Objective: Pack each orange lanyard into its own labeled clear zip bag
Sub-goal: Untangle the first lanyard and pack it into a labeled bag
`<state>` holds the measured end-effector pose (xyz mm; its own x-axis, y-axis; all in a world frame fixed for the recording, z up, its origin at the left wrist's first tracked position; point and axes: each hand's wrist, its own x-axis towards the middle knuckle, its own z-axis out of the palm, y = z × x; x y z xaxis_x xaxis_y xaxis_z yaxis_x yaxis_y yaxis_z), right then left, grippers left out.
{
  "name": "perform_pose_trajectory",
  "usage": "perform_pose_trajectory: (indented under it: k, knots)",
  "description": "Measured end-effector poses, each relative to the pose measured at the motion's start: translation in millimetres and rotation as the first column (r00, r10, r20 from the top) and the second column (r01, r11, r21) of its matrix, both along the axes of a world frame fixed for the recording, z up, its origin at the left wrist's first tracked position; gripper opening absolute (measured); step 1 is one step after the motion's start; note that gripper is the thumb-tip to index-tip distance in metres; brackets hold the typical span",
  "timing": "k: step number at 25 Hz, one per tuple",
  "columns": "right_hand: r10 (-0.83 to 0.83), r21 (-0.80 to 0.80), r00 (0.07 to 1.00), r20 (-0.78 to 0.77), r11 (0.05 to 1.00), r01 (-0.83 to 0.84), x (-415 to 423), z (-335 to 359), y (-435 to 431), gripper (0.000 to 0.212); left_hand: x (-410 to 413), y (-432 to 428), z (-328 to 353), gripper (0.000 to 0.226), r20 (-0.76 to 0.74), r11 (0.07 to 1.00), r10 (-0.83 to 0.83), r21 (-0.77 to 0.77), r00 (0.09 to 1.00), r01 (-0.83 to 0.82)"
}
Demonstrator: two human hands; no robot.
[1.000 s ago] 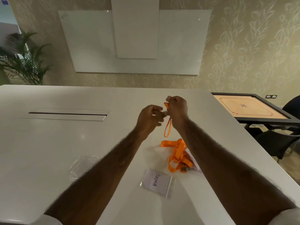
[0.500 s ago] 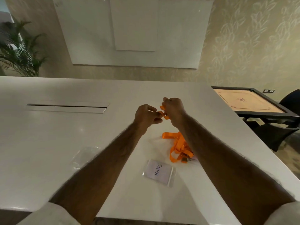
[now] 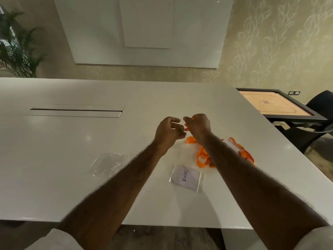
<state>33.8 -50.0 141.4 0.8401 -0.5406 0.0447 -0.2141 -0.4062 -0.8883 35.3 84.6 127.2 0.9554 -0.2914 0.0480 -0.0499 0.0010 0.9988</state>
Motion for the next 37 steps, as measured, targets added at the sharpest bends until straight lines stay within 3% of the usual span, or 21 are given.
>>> perform_pose_trajectory:
  k: [2, 3, 4, 5, 7, 9, 12, 19, 22, 28, 33, 37]
  knots:
    - [-0.001, 0.063, 1.0, 0.007, 0.998, 0.001, -7.7, -8.7, 1.1, 0.029, -2.7, 7.1, -25.7, 0.027, 0.273, 0.941, 0.036, 0.315, 0.961, -0.125]
    - [-0.005, 0.105, 1.0, 0.015, 0.994, 0.003, -10.9, -11.8, 1.3, 0.029, -6.7, 10.1, -39.6, 0.032, 0.324, 0.879, -0.083, 0.47, 0.942, -0.084]
    - [-0.016, 0.131, 1.0, 0.022, 0.991, 0.013, -14.2, -14.3, 1.6, 0.03, -13.1, 11.9, -54.0, 0.044, 0.285, 0.772, -0.26, 0.635, 0.923, 0.021]
    - [-0.031, 0.137, 0.999, 0.022, 0.99, 0.028, -17.1, -15.8, 1.6, 0.032, -20.0, 12.3, -69.3, 0.06, 0.196, 0.608, -0.438, 0.783, 0.877, 0.129]
    - [-0.058, 0.13, 0.998, 0.019, 0.99, 0.055, -21.9, -18.7, 1.4, 0.036, -33.1, 13.6, -98.3, 0.084, 0.046, 0.274, -0.651, 0.945, 0.758, 0.178]
    - [-0.077, 0.099, 0.997, -0.007, 0.992, 0.078, -27.1, -21.4, 3.4, 0.039, -44.1, 22.2, -118.1, 0.089, 0.025, 0.142, -0.704, 0.984, 0.709, 0.106]
    - [-0.073, -0.062, 0.994, -0.078, 0.996, 0.068, -32.5, -27.1, 5.8, 0.036, -48.4, 45.9, -127.6, 0.089, 0.11, 0.15, -0.7, 0.989, 0.705, -0.005]
    - [0.029, -0.177, 0.995, -0.1, 0.983, -0.046, -45.8, -75.3, 39.1, 0.034, -53.7, 83.9, -133.8, 0.087, 0.181, 0.189, -0.614, 0.979, 0.768, -0.079]
    - [-0.002, -0.398, 0.983, -0.182, 0.915, -0.072, -54.6, -99.6, 55.2, 0.034, -57.1, 84.0, -136.3, 0.075, 0.212, 0.205, -0.581, 0.973, 0.786, -0.111]
    - [-0.024, -0.684, 0.982, -0.187, 0.721, -0.113, -77.3, -138.3, 74.4, 0.036, -65.1, 82.1, -135.6, 0.062, 0.216, 0.214, -0.532, 0.97, 0.819, -0.117]
    - [0.066, -0.675, 0.94, -0.336, 0.679, -0.288, -83.1, -142.0, 72.7, 0.053, -65.4, 78.0, -127.5, 0.065, 0.206, 0.203, -0.535, 0.973, 0.819, -0.112]
    - [0.159, -0.558, 0.901, -0.403, 0.738, -0.379, -79.0, -135.8, 64.8, 0.07, -66.5, 77.5, -128.8, 0.064, 0.193, 0.202, -0.519, 0.974, 0.832, -0.1]
